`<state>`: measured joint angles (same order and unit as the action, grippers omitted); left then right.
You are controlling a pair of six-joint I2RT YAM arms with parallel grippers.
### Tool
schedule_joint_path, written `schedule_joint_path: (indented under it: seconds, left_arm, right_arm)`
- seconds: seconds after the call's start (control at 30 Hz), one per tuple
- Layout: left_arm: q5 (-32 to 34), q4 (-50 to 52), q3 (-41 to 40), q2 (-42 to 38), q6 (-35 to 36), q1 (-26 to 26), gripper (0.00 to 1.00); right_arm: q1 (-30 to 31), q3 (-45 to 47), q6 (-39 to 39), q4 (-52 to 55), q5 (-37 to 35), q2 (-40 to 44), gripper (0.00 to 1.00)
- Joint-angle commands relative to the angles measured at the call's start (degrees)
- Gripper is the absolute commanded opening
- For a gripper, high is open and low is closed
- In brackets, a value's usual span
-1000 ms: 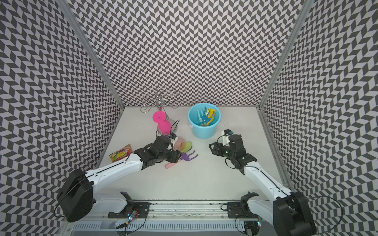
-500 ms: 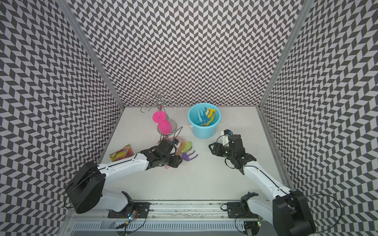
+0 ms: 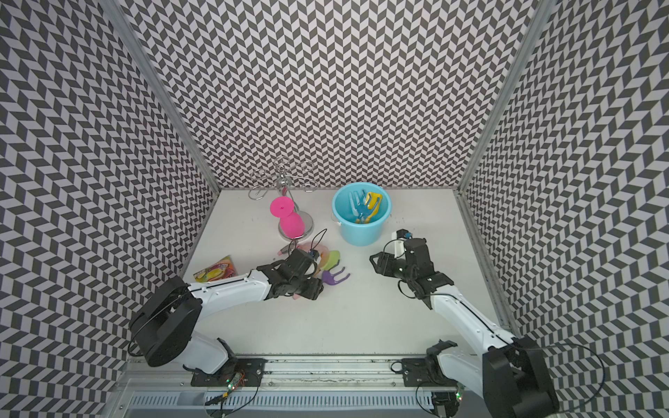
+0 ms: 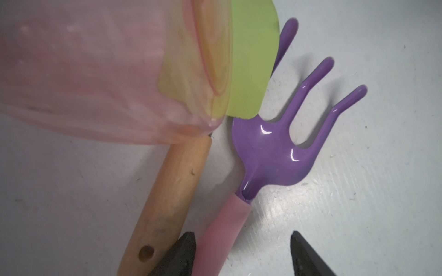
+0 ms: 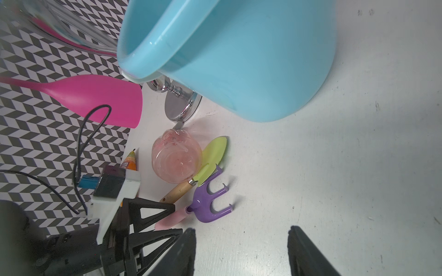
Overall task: Organize the gardening tools
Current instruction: Pick up the gardening tool from the center of the board.
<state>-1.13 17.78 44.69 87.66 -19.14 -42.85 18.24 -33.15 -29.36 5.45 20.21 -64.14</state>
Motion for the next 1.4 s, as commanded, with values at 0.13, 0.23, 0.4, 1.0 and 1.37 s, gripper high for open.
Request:
schedule_joint_path:
  seconds: [0.13,0.23,0.4,1.0,1.37]
  left_arm:
    - [1.5,-0.1,0.4,2.0,0.6,-2.4,0.62]
    - [1.3,0.0,0.4,2.6,0.7,-3.5,0.56]
    - [1.8,0.8,0.1,3.5,0.9,-5.4,0.48]
    - [2.5,4.3,3.2,1.0,4.7,-12.0,0.0]
    - [-0.3,2.8,8.2,-8.6,6.7,-12.1,0.0]
  right_arm:
    - [0.4,0.4,0.8,-3.1,-1.0,0.5,0.63]
    - [0.3,0.5,0.8,-3.1,-1.1,0.5,0.62]
    - [0.4,0.5,0.8,-3.0,-1.6,0.7,0.63]
    - [-0.9,0.2,0.7,0.6,-6.9,4.8,0.62]
    - [-6.5,-1.5,0.8,2.6,-3.1,10.6,0.63]
